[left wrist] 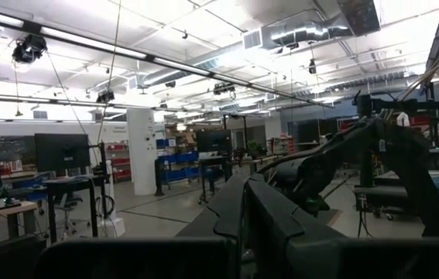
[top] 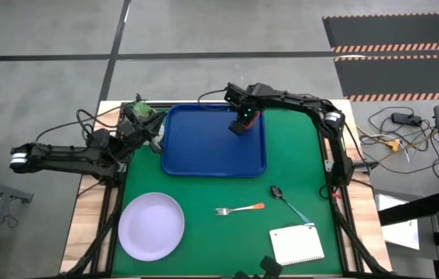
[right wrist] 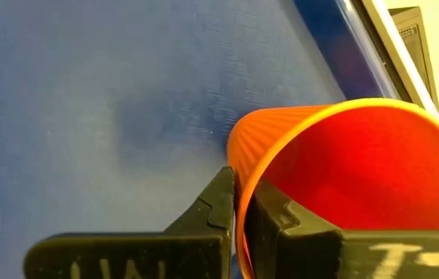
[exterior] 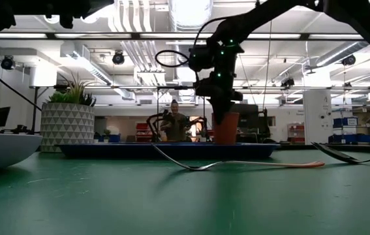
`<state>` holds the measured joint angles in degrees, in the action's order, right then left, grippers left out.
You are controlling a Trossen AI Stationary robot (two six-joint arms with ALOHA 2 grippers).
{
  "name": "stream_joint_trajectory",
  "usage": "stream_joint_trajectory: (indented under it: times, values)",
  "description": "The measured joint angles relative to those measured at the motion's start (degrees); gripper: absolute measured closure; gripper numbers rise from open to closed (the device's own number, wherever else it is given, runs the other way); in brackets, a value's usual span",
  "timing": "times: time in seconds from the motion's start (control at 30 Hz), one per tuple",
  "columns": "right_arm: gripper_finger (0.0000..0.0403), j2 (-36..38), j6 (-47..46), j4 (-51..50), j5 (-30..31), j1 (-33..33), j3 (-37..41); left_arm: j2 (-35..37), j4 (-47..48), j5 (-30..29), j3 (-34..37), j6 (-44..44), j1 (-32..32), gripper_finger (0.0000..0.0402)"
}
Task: Pick and place plate/cup/fork/spoon on tray
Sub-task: Put the orange cup on the blue tray, then put the purple plate on the blue serving tray to the right of the orange cup
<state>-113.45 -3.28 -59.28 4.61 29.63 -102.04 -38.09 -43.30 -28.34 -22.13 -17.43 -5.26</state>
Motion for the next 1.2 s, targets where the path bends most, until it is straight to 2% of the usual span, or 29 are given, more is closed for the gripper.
stream_joint_trajectory:
  times: [0.13, 0.33, 0.5, 0.67, 0.8, 0.93, 1.2]
  values:
    - [0.038, 0.0, 0.3, 0.4, 0.2, 0.0, 0.0, 0.0, 0.0, 0.0, 0.0, 0.0, 0.0, 0.0402]
    - [0.0332, 0.3, -0.4, 0.7, 3.3, 0.0, 0.0, 0.0, -0.2, 0.0, 0.0, 0.0, 0.0, 0.0402]
    - [0.0298, 1.2, -1.3, 0.4, 3.0, 0.0, 0.0, 0.0, -0.2, 0.0, 0.0, 0.0, 0.0, 0.0402]
    - [0.0292, 5.0, -4.4, -2.6, 3.0, -1.2, 0.1, 0.0, -0.3, 0.0, 0.0, 0.0, 0.0, 0.0402]
    - [0.0299, 10.7, -4.8, -1.8, 3.1, -5.7, 2.9, -0.1, -0.3, 0.0, 0.0, 0.0, 0.0, 0.0402]
    - [0.0308, 19.6, -4.4, 7.9, 3.0, -12.6, 11.9, -0.2, 0.2, 0.0, 0.0, 0.4, 0.0, 0.0402]
    - [0.0319, 38.5, 1.1, 43.9, 3.0, -25.7, 42.3, -2.3, 0.5, 0.3, 0.3, 1.3, 0.5, 0.0402]
